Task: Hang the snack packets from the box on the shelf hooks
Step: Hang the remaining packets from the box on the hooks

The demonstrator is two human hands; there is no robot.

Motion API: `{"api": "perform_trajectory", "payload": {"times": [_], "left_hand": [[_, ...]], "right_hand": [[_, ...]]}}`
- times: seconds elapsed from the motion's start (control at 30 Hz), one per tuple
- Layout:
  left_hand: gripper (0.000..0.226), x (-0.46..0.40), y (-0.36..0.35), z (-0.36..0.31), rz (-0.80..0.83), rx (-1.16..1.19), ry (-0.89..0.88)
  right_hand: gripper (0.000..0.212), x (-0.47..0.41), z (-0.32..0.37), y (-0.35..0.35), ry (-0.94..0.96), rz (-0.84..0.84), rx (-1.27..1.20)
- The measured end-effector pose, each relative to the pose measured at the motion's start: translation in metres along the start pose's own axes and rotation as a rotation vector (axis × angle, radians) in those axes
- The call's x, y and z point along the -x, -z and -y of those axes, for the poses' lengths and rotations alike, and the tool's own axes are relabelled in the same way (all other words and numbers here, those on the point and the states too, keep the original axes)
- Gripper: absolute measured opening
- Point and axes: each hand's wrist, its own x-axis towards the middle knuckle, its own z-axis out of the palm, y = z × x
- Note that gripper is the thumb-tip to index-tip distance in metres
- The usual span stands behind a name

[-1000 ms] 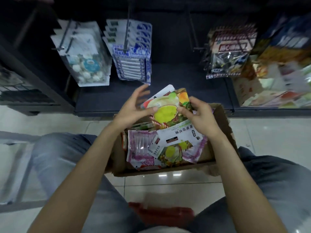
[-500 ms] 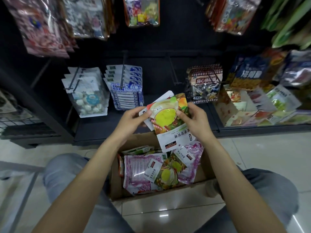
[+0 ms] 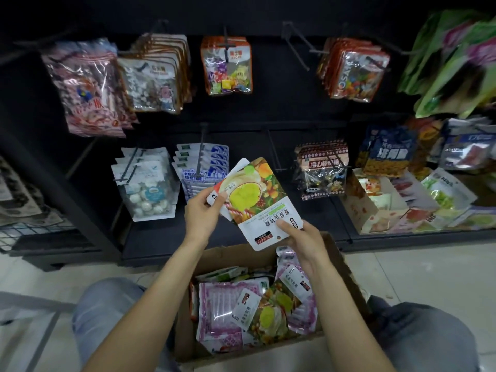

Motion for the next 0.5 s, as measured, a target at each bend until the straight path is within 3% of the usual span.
{"api": "perform_trajectory", "payload": {"times": [0.13, 0.27, 0.37, 0.5], "left_hand": [[0.005, -0.007, 0.001, -0.002, -0.06, 0.111, 0.03], [0.009, -0.012, 0.005, -0.009, 0.008, 0.086, 0.029], [0.006, -0.022, 0.02, -0.013, -0.003, -0.15, -0.096], [0.017, -0.047, 0.033, -0.04, -0.095, -0.459, -0.303]], "right_hand": [[0.016, -0.001, -0.004, -0.015, -0.116, 0.067, -0.422], [0.013, -0.007, -0.003, -0.023, 0.0, -0.157, -0.419], [0.012, -0.014, 0.028, -0.014, 0.325, -0.321, -0.209], [0.015, -0.028, 0.084, 0.001, 0.82, -0.134, 0.382]]}}
